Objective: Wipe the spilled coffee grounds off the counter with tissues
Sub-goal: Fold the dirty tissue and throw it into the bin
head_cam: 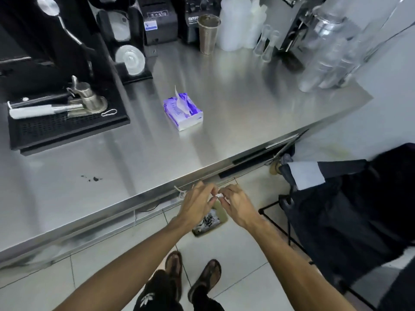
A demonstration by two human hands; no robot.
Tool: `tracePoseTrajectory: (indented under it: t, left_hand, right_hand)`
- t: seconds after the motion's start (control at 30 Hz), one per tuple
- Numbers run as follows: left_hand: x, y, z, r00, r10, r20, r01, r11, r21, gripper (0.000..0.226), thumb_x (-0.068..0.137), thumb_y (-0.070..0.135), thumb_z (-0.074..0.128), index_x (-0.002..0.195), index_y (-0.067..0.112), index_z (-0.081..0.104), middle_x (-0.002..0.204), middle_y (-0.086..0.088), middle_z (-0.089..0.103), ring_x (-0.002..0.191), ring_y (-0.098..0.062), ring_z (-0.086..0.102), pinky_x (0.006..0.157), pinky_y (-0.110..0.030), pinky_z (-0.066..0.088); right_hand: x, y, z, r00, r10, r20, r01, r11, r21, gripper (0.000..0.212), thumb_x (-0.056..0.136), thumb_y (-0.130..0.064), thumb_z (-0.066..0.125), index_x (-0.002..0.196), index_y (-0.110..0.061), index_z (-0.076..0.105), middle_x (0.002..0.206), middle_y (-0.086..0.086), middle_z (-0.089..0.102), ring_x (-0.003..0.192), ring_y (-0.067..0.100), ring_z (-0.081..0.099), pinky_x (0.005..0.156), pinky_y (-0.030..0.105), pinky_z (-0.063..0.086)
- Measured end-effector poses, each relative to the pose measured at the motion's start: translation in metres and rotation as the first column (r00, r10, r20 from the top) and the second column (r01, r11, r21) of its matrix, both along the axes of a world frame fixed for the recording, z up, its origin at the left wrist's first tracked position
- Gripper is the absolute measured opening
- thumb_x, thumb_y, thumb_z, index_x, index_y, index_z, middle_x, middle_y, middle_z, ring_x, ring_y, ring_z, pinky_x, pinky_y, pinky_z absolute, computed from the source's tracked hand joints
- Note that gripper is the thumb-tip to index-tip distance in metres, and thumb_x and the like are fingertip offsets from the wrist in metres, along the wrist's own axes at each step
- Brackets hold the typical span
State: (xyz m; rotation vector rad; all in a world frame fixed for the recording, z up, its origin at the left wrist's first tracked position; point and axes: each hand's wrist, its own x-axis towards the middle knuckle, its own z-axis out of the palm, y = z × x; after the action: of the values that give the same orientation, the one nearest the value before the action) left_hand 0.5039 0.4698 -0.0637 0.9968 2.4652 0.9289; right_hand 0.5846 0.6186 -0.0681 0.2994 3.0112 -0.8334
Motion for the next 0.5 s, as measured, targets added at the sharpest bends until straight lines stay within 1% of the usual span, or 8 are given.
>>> tracePoseTrajectory:
  t: [0.1, 0.2, 0.27, 0.3, 0.37, 0.4, 0.47, 0.5]
  left_hand:
    - [0.002, 0.01, -0.038, 0.998, -0.067, 0.015, 0.068, 0.998, -0.011, 0.018, 0.089, 0.02, 0.068, 0.107, 0.022, 0.065, 0.099, -0.001, 0.066, 0.095, -0.017, 0.057, 0.076, -0.035, 0.051]
    - [0.0, 0.02, -0.099, 0.991, -0.135, 0.006, 0.135, 0.985, -0.11, 0.021, 0.096, 0.016, 0.058, 0.11, 0.008, 0.071, 0.117, -0.015, 0.064, 0.114, -0.03, 0.051, 0.096, -0.04, 0.041]
    - [-0.004, 0.024, -0.158, 0.971, -0.222, -0.09, 0.208, 0.968, -0.142, 0.018, 0.096, 0.016, 0.057, 0.104, 0.011, 0.072, 0.123, -0.016, 0.061, 0.119, -0.032, 0.05, 0.102, -0.039, 0.037]
    - [-0.007, 0.025, -0.192, 0.962, -0.255, -0.1, 0.238, 0.958, -0.16, 0.015, 0.095, 0.016, 0.058, 0.095, 0.022, 0.071, 0.121, -0.014, 0.061, 0.118, -0.03, 0.052, 0.103, -0.038, 0.039]
    - [-0.014, 0.031, -0.263, 0.968, -0.246, -0.056, 0.237, 0.962, -0.135, 0.031, 0.095, 0.01, 0.057, 0.079, 0.036, 0.055, 0.107, -0.001, 0.063, 0.106, -0.018, 0.054, 0.097, -0.025, 0.042]
    - [-0.016, 0.033, -0.293, 0.978, -0.206, -0.034, 0.203, 0.976, -0.08, 0.032, 0.094, 0.004, 0.054, 0.073, 0.028, 0.052, 0.094, 0.005, 0.062, 0.097, -0.015, 0.053, 0.088, -0.018, 0.043]
    - [-0.02, 0.039, -0.347, 0.968, -0.086, 0.237, 0.073, 0.995, 0.066, 0.018, 0.088, 0.0, 0.054, 0.074, 0.011, 0.053, 0.076, 0.003, 0.058, 0.084, -0.018, 0.053, 0.075, -0.021, 0.045]
    - [-0.021, 0.04, -0.37, 0.978, -0.143, 0.154, 0.142, 0.99, 0.02, 0.014, 0.085, 0.006, 0.056, 0.075, 0.014, 0.054, 0.079, 0.002, 0.058, 0.084, -0.016, 0.054, 0.078, -0.024, 0.045]
  right_hand:
    - [0.006, 0.003, -0.032, 0.998, 0.014, 0.053, -0.015, 1.0, 0.019, 0.022, 0.098, -0.013, 0.051, 0.107, -0.002, 0.068, 0.104, 0.013, 0.066, 0.094, 0.026, 0.057, 0.085, 0.035, 0.047]
    - [0.005, 0.011, -0.096, 0.995, -0.005, 0.104, 0.002, 1.0, 0.025, 0.022, 0.098, -0.013, 0.05, 0.106, -0.003, 0.067, 0.102, 0.012, 0.067, 0.093, 0.025, 0.057, 0.083, 0.031, 0.044]
    - [0.002, 0.019, -0.156, 0.99, -0.02, 0.139, 0.022, 1.0, -0.01, 0.018, 0.094, -0.012, 0.053, 0.1, -0.005, 0.069, 0.094, 0.012, 0.067, 0.088, 0.026, 0.058, 0.078, 0.032, 0.044]
    - [-0.001, 0.022, -0.189, 0.986, -0.032, 0.161, 0.038, 0.999, -0.034, 0.016, 0.09, -0.012, 0.055, 0.097, -0.007, 0.068, 0.09, 0.011, 0.067, 0.084, 0.026, 0.059, 0.074, 0.031, 0.045]
    - [-0.003, 0.027, -0.255, 0.98, -0.045, 0.196, 0.059, 0.996, -0.068, 0.019, 0.084, -0.013, 0.058, 0.102, -0.014, 0.065, 0.089, 0.007, 0.068, 0.081, 0.022, 0.061, 0.069, 0.03, 0.05]
    - [-0.003, 0.03, -0.288, 0.976, -0.058, 0.208, 0.076, 0.994, -0.083, 0.026, 0.082, -0.012, 0.059, 0.106, -0.019, 0.064, 0.091, 0.003, 0.069, 0.081, 0.017, 0.063, 0.069, 0.028, 0.052]
    - [0.001, 0.036, -0.35, 0.973, -0.085, 0.213, 0.111, 0.987, -0.112, 0.031, 0.08, -0.009, 0.058, 0.108, -0.021, 0.065, 0.093, -0.002, 0.07, 0.08, 0.011, 0.064, 0.071, 0.024, 0.053]
    - [0.003, 0.036, -0.374, 0.968, -0.097, 0.23, 0.126, 0.986, -0.113, 0.027, 0.081, -0.01, 0.056, 0.105, -0.016, 0.067, 0.093, 0.001, 0.07, 0.081, 0.014, 0.066, 0.072, 0.026, 0.054]
